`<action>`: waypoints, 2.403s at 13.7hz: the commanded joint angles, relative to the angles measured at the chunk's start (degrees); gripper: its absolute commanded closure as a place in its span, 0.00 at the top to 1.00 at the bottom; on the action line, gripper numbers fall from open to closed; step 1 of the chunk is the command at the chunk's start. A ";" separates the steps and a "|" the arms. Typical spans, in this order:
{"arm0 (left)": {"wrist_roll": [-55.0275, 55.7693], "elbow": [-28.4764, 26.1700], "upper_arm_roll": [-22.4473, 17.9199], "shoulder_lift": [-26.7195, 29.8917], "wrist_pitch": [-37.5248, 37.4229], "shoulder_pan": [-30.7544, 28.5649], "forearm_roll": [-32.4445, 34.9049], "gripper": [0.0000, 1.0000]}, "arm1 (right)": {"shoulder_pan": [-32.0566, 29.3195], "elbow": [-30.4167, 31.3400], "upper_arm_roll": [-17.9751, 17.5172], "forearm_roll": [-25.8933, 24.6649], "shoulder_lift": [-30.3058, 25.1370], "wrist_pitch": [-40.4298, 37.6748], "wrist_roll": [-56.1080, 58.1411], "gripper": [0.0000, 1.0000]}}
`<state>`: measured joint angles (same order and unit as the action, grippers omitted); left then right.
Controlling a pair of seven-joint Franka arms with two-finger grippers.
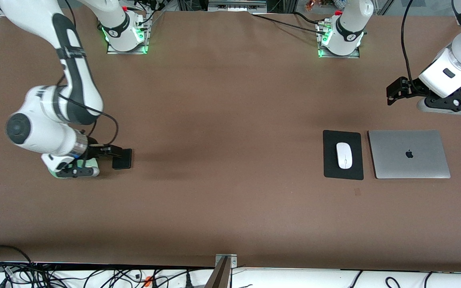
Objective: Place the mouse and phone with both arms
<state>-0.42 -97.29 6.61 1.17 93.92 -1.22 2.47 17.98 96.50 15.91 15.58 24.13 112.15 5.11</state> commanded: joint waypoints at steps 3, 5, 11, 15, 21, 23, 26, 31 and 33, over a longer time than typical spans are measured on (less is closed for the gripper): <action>-0.19 1.49 -0.19 -0.99 -0.14 -0.62 -0.27 1.00 | -0.58 -10.10 4.73 0.95 -3.11 -17.56 1.57 1.00; -0.19 1.66 -0.19 -1.08 -0.49 -0.80 0.17 1.00 | -0.58 -10.46 5.36 0.51 -6.10 -19.41 1.74 1.00; -0.28 2.10 0.51 -1.17 -0.23 -1.42 0.17 1.00 | -10.05 -10.46 -4.54 -12.39 -15.07 -24.96 1.91 1.00; -0.28 2.37 0.60 -1.17 -0.23 -1.42 0.17 1.00 | -13.59 -10.02 -9.14 -17.59 -17.62 -24.70 1.13 1.00; -0.28 2.28 0.77 -1.25 2.31 -0.98 2.36 1.00 | -13.41 -11.69 -8.71 -16.29 -16.48 -23.91 0.25 1.00; -0.28 2.37 0.95 -1.17 2.32 -0.71 2.36 1.00 | -13.32 -11.69 -8.79 -15.84 -16.31 -21.37 0.25 1.00; -0.28 2.37 0.86 -1.17 2.14 -0.71 2.36 1.00 | -13.15 -11.69 -8.88 -15.32 -16.22 -19.77 0.25 1.00; -0.19 2.37 0.78 -1.08 1.88 -0.80 1.84 1.00 | -13.06 -11.69 -8.97 -15.23 -16.31 -18.28 0.25 1.00; -0.19 2.37 0.78 -1.08 1.88 -0.80 1.84 1.00 | -13.06 -11.69 -8.88 -15.23 -16.31 -18.28 0.25 1.00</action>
<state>-0.39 -96.30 7.26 0.56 96.45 -1.96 3.56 5.56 85.53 7.62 -0.50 7.81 93.91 6.01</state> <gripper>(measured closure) 0.000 0.000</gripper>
